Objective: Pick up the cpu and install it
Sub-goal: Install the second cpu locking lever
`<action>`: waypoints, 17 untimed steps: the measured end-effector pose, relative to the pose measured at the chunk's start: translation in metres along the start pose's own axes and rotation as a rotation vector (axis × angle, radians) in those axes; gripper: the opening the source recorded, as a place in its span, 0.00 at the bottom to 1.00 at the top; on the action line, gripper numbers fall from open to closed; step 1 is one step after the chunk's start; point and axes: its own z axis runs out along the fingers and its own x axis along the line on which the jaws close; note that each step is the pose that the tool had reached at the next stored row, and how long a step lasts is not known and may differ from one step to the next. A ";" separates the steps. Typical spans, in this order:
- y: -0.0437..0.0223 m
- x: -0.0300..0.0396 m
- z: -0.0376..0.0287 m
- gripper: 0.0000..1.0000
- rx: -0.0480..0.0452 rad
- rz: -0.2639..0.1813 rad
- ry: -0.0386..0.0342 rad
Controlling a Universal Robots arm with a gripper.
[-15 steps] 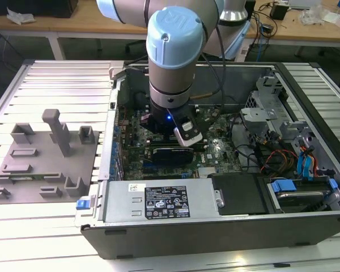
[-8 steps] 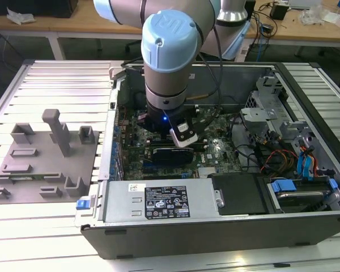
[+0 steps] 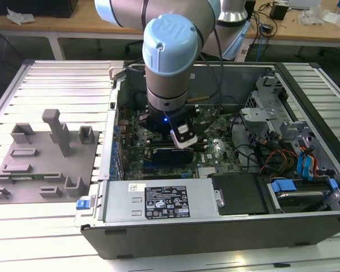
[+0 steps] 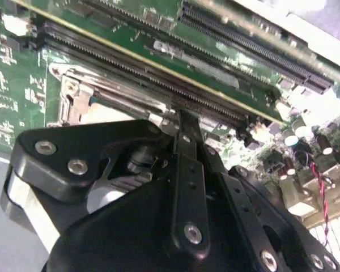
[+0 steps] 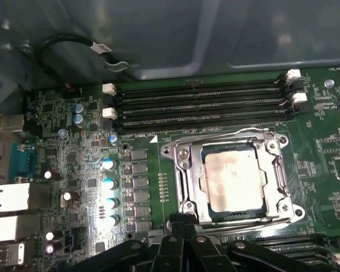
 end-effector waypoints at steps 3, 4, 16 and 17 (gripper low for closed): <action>0.0002 0.0001 0.0003 0.11 -0.0003 0.002 -0.0006; 0.0002 0.0001 0.0003 0.11 -0.0004 0.002 -0.0006; 0.0116 -0.0026 -0.0343 0.11 0.0433 0.006 -0.0061; 0.0118 -0.0048 -0.0342 0.11 0.0453 0.007 -0.0068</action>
